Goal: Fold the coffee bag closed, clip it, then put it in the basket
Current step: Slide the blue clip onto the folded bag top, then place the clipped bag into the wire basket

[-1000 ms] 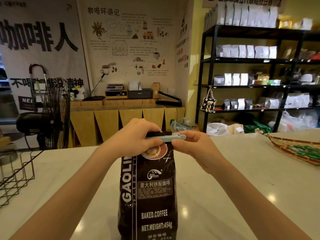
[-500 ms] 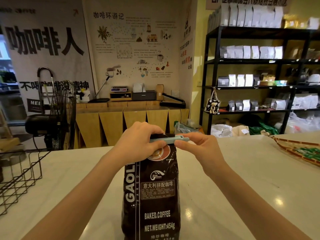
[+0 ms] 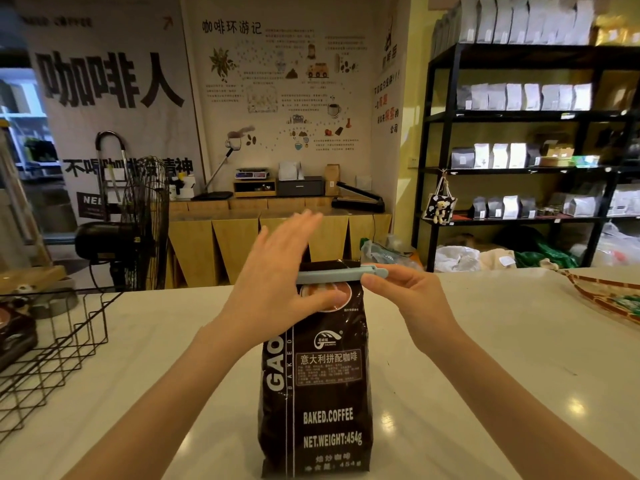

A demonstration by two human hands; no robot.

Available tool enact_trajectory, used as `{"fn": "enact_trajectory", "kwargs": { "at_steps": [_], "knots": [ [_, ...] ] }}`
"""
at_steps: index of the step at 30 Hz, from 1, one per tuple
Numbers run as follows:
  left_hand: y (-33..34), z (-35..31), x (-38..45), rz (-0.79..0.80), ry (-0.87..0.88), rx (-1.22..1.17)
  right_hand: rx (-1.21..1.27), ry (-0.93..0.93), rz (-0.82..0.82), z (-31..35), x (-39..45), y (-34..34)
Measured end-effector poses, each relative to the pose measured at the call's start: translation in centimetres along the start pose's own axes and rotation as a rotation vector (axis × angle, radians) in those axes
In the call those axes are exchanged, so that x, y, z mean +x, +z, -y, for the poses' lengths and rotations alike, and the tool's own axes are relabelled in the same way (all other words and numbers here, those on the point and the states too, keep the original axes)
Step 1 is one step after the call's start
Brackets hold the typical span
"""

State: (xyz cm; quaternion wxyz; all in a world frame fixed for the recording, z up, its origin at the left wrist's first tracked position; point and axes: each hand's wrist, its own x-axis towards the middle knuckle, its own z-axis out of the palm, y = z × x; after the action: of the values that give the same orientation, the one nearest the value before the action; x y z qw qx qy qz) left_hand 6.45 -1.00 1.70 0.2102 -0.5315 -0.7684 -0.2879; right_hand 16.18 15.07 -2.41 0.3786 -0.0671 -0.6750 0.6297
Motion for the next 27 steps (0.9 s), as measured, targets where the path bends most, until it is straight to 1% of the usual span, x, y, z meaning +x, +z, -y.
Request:
{"fn": "enact_trajectory", "kwargs": {
  "at_steps": [1,2,4,5,6,8,10,13,16,20,23,27],
  "knots": [
    [0.0,0.4,-0.7,-0.025,-0.093,-0.103,-0.002,0.016,-0.001,-0.1,0.0,0.0],
    [0.1,0.9,-1.5,-0.011,-0.226,-0.254,-0.003,0.032,-0.001,-0.1,0.1,0.0],
    [0.5,2.3,-3.6,0.118,-0.495,-0.594,0.010,0.059,0.003,-0.2,0.0,0.1],
    [0.9,3.0,-4.8,0.201,-0.588,-0.742,0.022,0.069,0.003,-0.3,0.0,0.2],
    [1.3,3.4,-6.0,0.281,-0.647,-0.865,0.039,0.078,0.005,-0.4,-0.1,0.3],
    [2.1,4.0,-7.9,0.382,-0.665,-1.016,0.075,0.107,0.013,-0.5,-0.1,0.5],
    [2.8,4.4,-8.7,0.377,-0.642,-1.040,0.143,0.144,0.026,-0.7,-0.1,0.6],
    [3.1,4.3,-9.0,0.291,-0.649,-1.071,0.217,0.181,0.067,-1.0,-0.3,0.5],
    [3.2,4.4,-9.3,0.231,-0.687,-1.106,0.113,0.256,0.160,-2.0,-1.2,0.1],
    [3.3,4.8,-9.6,0.167,-0.758,-1.109,-0.024,0.419,0.356,-4.2,-3.7,0.0],
    [3.1,5.2,-9.7,0.144,-0.797,-1.098,-0.055,0.430,0.424,-5.1,-4.8,0.7],
    [1.6,5.3,-9.6,0.072,-0.836,-1.078,-0.042,0.404,0.476,-4.6,-3.4,2.3]
  ]
}}
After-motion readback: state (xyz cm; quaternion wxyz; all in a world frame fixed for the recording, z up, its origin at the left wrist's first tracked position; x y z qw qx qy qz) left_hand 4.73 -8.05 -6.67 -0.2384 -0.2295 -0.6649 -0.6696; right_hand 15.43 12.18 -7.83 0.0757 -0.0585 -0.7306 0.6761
